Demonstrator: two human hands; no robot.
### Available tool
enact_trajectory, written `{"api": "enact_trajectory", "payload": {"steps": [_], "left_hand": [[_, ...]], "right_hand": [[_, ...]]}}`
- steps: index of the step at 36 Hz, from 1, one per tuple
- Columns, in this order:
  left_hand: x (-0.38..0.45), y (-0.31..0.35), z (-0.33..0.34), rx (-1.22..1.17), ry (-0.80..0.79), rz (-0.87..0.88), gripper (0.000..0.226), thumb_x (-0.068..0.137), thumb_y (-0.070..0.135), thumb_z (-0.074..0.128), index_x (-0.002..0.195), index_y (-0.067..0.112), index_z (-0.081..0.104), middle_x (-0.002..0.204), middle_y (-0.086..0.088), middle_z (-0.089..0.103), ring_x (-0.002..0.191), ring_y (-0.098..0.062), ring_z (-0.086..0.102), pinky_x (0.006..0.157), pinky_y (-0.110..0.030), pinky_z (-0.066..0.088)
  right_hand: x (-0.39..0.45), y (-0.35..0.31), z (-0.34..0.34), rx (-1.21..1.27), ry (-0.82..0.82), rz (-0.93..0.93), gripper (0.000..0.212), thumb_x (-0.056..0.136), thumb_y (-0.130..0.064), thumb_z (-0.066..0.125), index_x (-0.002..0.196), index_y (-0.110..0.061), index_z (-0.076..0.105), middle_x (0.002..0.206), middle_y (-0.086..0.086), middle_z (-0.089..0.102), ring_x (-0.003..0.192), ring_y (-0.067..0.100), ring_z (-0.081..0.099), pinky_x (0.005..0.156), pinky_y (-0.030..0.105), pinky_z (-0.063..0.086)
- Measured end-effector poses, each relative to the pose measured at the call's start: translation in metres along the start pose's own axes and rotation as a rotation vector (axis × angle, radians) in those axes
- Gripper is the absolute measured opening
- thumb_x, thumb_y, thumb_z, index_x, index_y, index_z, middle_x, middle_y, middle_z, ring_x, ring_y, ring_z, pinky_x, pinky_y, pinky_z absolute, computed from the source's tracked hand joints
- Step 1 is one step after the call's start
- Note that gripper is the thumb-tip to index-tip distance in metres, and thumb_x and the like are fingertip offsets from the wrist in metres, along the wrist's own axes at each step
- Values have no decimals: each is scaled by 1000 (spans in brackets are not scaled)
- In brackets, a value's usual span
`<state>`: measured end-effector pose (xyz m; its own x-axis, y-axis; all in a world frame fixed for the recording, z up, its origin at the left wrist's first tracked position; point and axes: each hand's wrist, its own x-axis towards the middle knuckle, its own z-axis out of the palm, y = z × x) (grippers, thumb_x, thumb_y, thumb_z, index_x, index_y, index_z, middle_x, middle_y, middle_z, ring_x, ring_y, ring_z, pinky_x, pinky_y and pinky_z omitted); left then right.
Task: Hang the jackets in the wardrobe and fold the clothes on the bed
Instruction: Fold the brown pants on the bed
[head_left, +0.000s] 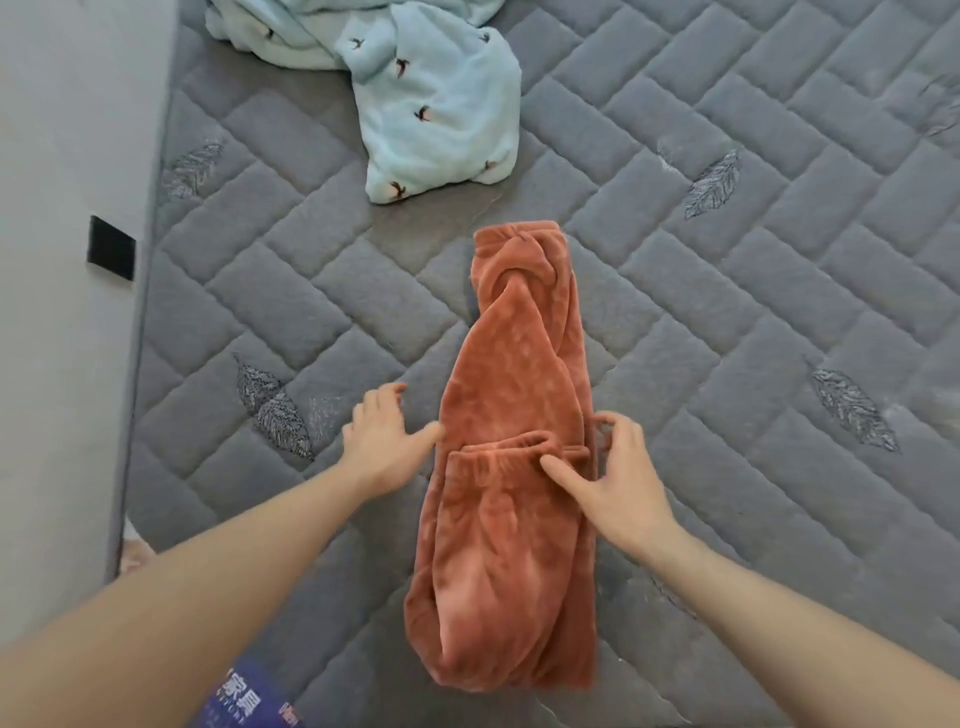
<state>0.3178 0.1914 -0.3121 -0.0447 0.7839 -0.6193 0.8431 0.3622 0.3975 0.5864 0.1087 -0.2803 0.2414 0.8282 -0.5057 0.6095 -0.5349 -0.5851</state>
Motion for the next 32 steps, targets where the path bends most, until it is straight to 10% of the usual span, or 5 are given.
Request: {"api": "enact_trajectory", "payload": {"steps": [8, 15, 22, 29, 32], "left_hand": [[71, 88, -42, -343, -95, 0, 103, 65, 68, 69, 149, 17, 38, 143, 0, 48, 125, -18, 51, 94, -31, 40], [113, 117, -27, -498, -201, -81, 98, 69, 70, 70, 143, 10, 48, 132, -10, 61, 108, -21, 62, 94, -42, 55], [118, 124, -15, -556, -282, -119, 43, 81, 46, 79, 105, 12, 68, 64, 2, 59, 44, -12, 46, 42, -18, 34], [108, 127, -30, -588, -204, -62, 19, 77, 6, 71, 85, 21, 62, 64, 2, 52, 50, -11, 40, 38, -17, 25], [96, 134, -39, -598, -142, 2, 26, 75, -1, 67, 87, 21, 66, 73, 0, 62, 58, -14, 52, 39, -16, 32]], "right_hand": [[109, -53, -26, 233, 31, 80, 94, 77, -60, 79, 149, -16, 37, 144, 4, 47, 123, 17, 52, 104, 32, 42], [172, -77, -21, 295, -54, 219, 115, 74, -65, 79, 159, -11, 23, 159, 8, 39, 141, 27, 46, 115, 41, 41], [189, -96, -25, 701, -246, 412, 52, 76, -53, 84, 118, -27, 67, 113, -9, 66, 98, 8, 63, 62, 21, 48], [183, -103, -40, 671, -130, 321, 7, 93, -19, 69, 95, -26, 69, 78, -6, 65, 59, 5, 54, 42, 17, 34], [175, -103, -54, 742, -134, 272, 22, 96, -6, 65, 85, -25, 66, 64, -6, 54, 43, 2, 46, 42, 15, 41]]}}
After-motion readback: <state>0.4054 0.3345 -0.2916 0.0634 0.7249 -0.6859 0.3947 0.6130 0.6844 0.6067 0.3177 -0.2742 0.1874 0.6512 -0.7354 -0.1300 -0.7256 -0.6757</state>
